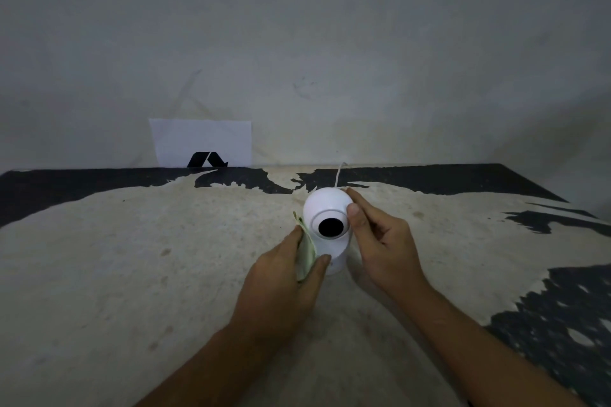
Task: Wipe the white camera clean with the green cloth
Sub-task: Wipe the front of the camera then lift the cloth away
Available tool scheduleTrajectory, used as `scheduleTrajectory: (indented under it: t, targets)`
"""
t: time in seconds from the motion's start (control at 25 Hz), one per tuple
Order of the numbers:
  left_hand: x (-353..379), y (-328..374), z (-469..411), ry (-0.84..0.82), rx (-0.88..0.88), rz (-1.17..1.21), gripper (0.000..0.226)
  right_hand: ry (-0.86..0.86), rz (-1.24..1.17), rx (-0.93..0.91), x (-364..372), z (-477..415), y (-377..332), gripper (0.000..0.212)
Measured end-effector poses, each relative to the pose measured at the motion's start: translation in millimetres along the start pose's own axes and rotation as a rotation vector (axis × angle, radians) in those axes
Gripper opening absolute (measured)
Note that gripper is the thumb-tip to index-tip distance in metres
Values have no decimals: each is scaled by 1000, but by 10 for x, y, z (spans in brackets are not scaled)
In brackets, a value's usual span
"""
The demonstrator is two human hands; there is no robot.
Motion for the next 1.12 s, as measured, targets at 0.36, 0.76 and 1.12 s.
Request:
scheduleTrajectory:
  t: [0.36, 0.76, 1.12]
  targets:
    - [-229, -162, -77, 189, -256, 261, 14, -9, 74, -45, -18, 13, 8, 46]
    - [-656, 132, -316, 289, -211, 639, 14, 160, 192, -318, -32, 30, -347, 32]
    - [-555, 524, -314, 185, -105, 709, 13, 80, -500, 136, -157, -95, -532, 33]
Point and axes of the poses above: each hand's wrist, its own z-axis away from the middle knuckle, its own x-axis out of the palm, y = z × x, the point moved 4 cm from there along -z, towards the middle knuckle, and after that the axes turned 11 degrees about -z, right-handed, at the moved point
